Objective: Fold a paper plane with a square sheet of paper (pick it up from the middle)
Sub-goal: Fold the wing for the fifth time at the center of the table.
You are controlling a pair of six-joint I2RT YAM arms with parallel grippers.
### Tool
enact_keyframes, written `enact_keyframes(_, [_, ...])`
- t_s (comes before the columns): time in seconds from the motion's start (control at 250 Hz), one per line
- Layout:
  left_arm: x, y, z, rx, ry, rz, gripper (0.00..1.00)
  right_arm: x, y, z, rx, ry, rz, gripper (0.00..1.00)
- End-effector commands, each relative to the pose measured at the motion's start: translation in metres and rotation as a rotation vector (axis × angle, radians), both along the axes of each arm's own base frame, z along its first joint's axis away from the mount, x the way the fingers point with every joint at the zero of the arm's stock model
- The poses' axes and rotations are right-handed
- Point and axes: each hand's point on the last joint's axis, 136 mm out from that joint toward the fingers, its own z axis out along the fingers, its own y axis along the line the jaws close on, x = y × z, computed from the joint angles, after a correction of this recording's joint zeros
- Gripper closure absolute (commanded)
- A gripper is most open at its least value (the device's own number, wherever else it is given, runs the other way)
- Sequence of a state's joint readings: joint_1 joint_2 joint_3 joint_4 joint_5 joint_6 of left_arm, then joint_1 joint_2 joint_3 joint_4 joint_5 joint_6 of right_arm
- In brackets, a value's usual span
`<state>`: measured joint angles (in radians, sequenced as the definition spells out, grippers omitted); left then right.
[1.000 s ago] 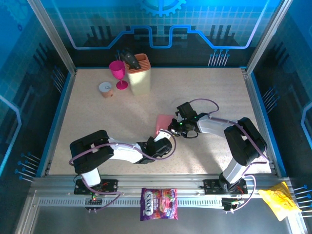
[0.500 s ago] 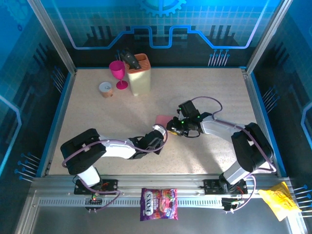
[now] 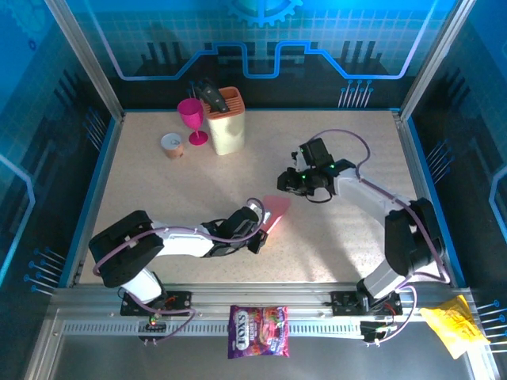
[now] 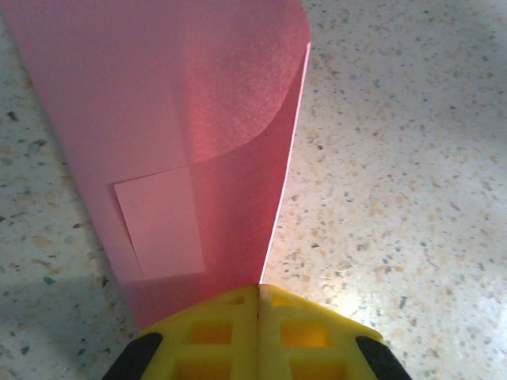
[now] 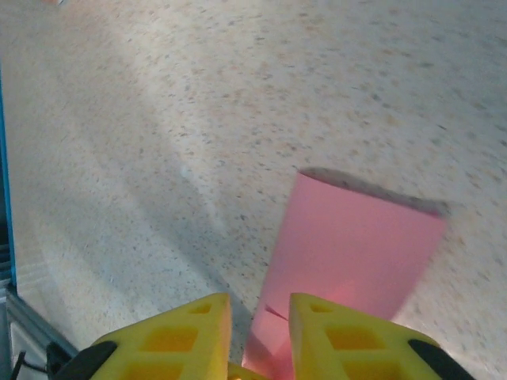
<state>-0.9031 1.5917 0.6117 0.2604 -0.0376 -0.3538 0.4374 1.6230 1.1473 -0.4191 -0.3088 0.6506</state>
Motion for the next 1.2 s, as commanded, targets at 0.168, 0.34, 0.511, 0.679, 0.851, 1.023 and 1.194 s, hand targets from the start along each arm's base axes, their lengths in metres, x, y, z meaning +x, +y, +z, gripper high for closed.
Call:
enact_keyframes(0.168, [-0.008, -0.008, 0.007, -0.063, 0.06, -0.044, 1.0, -0.02, 0.045, -0.026, 0.041, 0.086, 0.259, 0.82])
enact_keyframes(0.34, [-0.007, -0.004, 0.007, -0.069, 0.075, -0.044, 1.0, -0.028, 0.053, -0.053, 0.028, 0.142, 0.29, 0.86])
enact_keyframes(0.511, [-0.005, 0.001, 0.004, -0.074, 0.085, -0.034, 1.0, -0.032, 0.054, -0.075, 0.002, 0.185, 0.304, 0.88])
enact_keyframes(0.679, [-0.005, 0.003, 0.003, -0.084, 0.096, -0.036, 1.0, -0.033, 0.053, -0.098, -0.03, 0.224, 0.309, 0.91])
enact_keyframes(0.851, [-0.003, 0.006, 0.001, -0.084, 0.102, -0.035, 1.0, -0.036, 0.047, -0.116, -0.071, 0.26, 0.312, 0.92])
enact_keyframes(1.023, [0.001, 0.007, 0.002, -0.075, 0.093, -0.038, 1.0, -0.042, 0.041, -0.132, -0.104, 0.294, 0.313, 0.94])
enact_keyframes(1.194, [0.007, 0.01, 0.002, -0.061, 0.079, -0.025, 1.0, -0.047, 0.034, -0.146, -0.135, 0.318, 0.307, 0.95])
